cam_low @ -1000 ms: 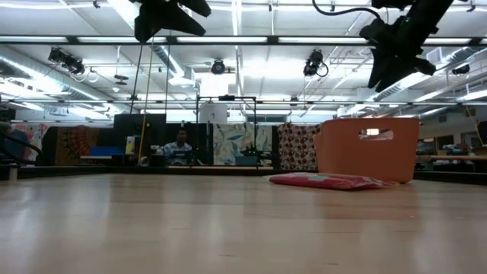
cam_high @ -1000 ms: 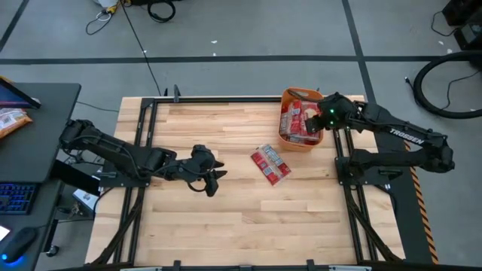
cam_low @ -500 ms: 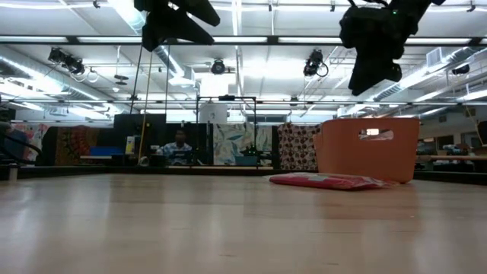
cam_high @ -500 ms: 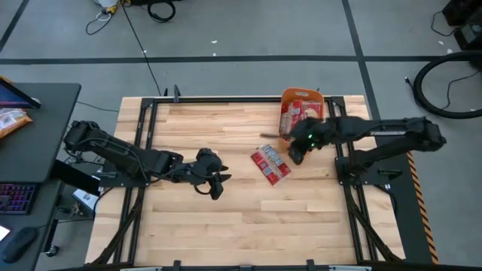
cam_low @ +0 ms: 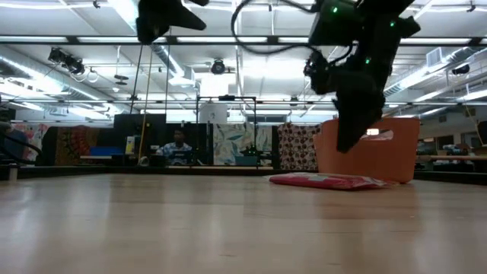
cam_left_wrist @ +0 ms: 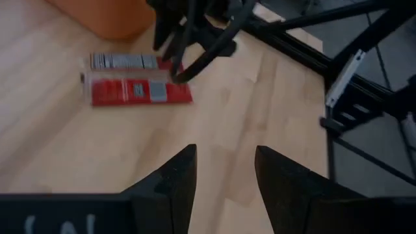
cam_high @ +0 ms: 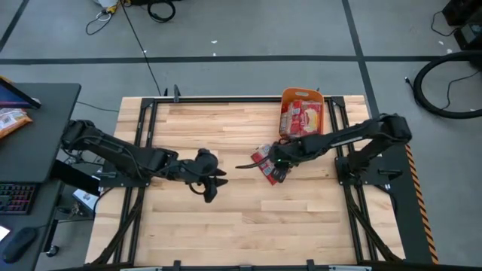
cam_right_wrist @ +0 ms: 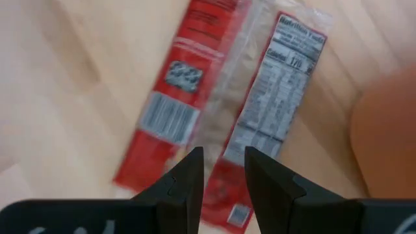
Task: Sort popcorn bags into baskets
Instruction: Put the red popcorn bag into the orange bin
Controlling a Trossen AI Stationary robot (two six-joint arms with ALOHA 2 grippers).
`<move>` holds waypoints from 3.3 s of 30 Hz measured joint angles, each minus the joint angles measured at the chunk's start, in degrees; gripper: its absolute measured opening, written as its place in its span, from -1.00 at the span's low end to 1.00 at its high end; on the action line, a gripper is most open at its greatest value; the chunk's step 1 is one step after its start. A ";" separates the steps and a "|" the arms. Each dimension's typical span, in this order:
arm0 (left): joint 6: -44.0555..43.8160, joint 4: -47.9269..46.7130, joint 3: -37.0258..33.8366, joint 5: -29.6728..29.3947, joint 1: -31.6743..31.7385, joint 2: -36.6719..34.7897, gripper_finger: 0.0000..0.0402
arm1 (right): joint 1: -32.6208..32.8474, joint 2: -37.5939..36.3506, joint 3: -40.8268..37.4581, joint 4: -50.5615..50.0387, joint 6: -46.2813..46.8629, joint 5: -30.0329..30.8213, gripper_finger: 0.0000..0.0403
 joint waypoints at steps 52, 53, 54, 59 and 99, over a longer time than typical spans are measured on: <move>-4.85 -4.05 0.02 12.63 -0.04 -4.59 -0.20 | 7.92 5.56 0.04 6.55 -36.98 9.49 -0.42; -4.85 -4.06 0.02 12.63 -0.04 -4.59 -0.20 | 7.92 5.69 0.04 5.06 -36.09 11.92 -0.42; -4.85 -4.05 0.02 12.63 -0.04 -4.56 -0.20 | 7.89 5.87 0.04 3.66 -34.92 13.98 -0.42; -4.87 -4.00 0.02 12.61 -0.04 -4.56 -0.20 | 6.37 5.93 -1.85 1.88 -32.31 13.44 -0.42; -4.68 -3.70 0.02 8.23 0.02 -4.54 -0.20 | 4.04 5.91 11.17 -0.73 -35.05 -6.53 -0.20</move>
